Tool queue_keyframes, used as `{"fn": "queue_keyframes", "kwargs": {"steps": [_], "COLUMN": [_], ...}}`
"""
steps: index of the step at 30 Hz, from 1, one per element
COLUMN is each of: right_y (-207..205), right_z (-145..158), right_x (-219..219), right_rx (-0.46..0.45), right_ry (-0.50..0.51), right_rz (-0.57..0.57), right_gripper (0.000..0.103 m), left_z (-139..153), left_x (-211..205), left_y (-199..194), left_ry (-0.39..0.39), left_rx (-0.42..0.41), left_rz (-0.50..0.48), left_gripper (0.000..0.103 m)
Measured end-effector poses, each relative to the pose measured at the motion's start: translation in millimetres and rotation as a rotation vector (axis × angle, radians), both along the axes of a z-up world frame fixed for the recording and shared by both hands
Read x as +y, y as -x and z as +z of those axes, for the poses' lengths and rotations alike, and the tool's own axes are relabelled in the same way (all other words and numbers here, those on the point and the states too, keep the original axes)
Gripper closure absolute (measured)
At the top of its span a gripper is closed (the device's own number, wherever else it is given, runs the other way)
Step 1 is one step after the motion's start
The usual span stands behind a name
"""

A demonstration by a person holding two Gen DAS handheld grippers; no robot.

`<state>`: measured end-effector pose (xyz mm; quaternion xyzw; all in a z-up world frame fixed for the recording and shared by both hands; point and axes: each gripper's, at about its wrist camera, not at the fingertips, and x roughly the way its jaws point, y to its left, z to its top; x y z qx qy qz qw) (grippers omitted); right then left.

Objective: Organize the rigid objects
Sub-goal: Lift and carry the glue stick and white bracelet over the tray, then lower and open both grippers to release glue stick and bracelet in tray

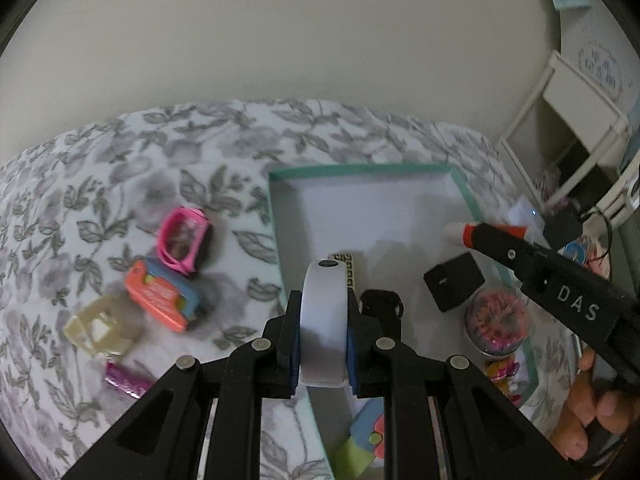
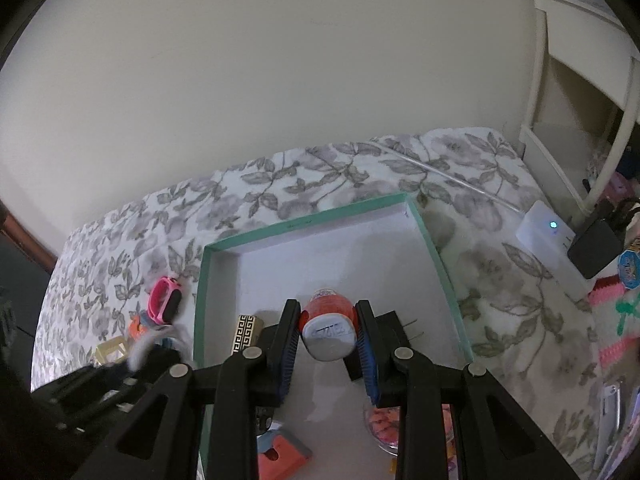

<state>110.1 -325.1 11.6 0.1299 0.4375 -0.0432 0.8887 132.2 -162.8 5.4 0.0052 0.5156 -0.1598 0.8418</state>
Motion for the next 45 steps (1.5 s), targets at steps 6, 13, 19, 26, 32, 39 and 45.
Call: {"fn": "queue_keyframes", "kwargs": {"steps": [6,13,19,26,32,39,45], "right_y": [-7,-12,-15,-18,-18,-19,-18], "right_z": [-15,-26,-38,-50,-56,-60,-51], "right_x": [12,23,24,21,23,27,26], "right_rx": [0.034,0.054,0.065,0.089,0.133,0.171,0.174], "right_ry": [-0.010,-0.018,-0.025,-0.028,-0.008,0.035,0.035], "right_rz": [0.037,0.057,0.048,0.033,0.043,0.047,0.036], "right_gripper": [0.073,0.073,0.073,0.073,0.073,0.072,0.072], "left_z": [-12,-16,-20,-36,-35,-38,-34], "left_x": [-8,-6,-7,-15,-16,-10,-5], "left_y": [-1,-11,-22,-21,-19,-21,-22], "left_ry": [-0.001,0.019,0.008,-0.030,-0.039,-0.012,0.029], "left_rx": [-0.012,-0.060,-0.078,-0.067,-0.063,-0.013,0.022], "left_rz": [-0.023,0.002,0.024,0.004,-0.015,-0.004,0.001], "left_gripper": [0.084,0.084,0.084,0.084,0.084,0.072,0.067]}}
